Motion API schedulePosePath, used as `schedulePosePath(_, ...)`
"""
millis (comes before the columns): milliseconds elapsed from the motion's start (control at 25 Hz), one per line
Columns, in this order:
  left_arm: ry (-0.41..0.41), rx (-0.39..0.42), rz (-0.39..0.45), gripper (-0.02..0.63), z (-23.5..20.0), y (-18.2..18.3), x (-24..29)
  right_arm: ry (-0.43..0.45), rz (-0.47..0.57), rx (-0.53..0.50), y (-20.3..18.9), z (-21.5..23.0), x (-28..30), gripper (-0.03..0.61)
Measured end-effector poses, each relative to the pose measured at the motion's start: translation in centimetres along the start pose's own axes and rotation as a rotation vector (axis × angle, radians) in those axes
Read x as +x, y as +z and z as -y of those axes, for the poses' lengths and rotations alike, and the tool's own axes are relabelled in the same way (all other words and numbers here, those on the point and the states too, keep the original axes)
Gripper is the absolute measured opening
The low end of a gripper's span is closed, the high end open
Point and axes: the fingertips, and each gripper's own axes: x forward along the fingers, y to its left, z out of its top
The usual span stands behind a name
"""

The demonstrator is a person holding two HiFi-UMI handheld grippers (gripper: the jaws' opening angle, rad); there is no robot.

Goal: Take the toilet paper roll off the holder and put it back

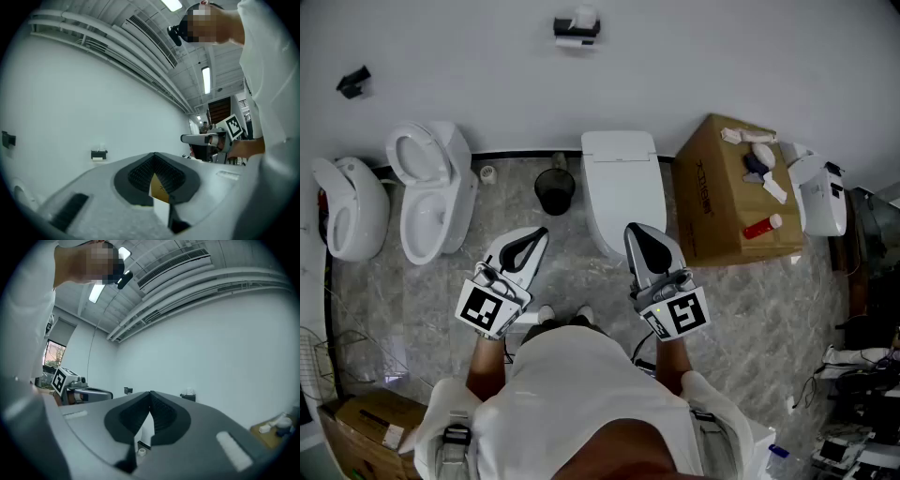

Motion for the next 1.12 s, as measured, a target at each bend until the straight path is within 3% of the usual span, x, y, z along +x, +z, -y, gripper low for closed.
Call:
schedulePosePath(640,0.082,-0.020,-0.034,0.002,-1.2,-0.9,-2.7,0.087,0.003,0.034,-0.1,-2.9,1.7,-0.001)
schedulePosePath(1120,0.101,-0.008,0.007,0.002,-1.3,-0.4,-4.3,0.111,-0.009,0.043,-0.4,-4.6,2.1,-0.001)
